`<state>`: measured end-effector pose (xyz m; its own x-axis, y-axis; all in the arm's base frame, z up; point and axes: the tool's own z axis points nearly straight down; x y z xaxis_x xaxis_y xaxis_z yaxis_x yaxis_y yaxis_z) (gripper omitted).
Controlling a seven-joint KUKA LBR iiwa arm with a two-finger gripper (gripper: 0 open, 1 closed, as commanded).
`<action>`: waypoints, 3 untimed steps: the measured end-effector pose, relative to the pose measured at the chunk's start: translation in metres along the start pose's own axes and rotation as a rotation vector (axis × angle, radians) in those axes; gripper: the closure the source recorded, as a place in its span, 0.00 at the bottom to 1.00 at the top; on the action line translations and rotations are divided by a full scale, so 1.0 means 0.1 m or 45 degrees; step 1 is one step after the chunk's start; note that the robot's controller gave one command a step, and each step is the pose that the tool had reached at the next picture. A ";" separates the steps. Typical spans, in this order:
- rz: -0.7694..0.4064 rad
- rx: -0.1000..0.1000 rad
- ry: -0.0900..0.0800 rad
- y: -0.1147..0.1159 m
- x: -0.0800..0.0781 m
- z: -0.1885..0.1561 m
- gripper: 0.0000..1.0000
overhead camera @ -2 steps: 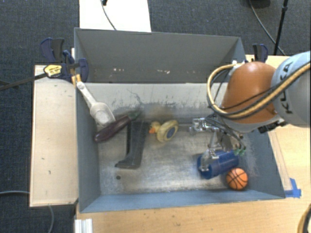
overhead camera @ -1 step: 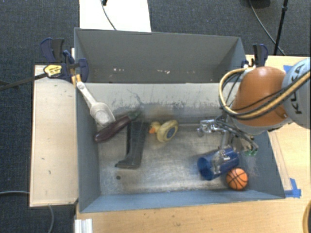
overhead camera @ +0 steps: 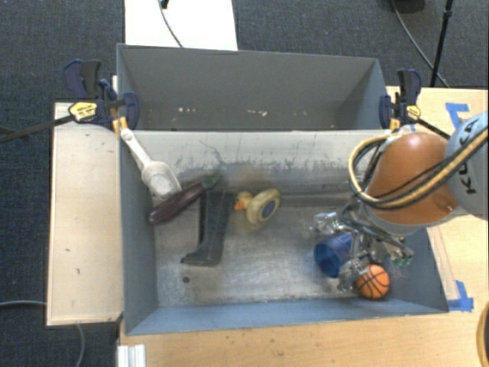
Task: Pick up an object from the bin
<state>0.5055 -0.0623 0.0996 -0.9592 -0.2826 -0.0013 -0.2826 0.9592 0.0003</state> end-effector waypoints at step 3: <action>-0.741 -0.028 0.000 -0.23 -0.05 0.28 1.00</action>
Offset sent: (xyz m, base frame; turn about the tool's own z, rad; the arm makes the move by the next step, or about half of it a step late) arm 0.0120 -0.0328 -0.0296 -0.5847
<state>0.5166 -0.0828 0.0720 -0.6461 -0.7632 -0.0075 -0.7632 0.6459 0.0200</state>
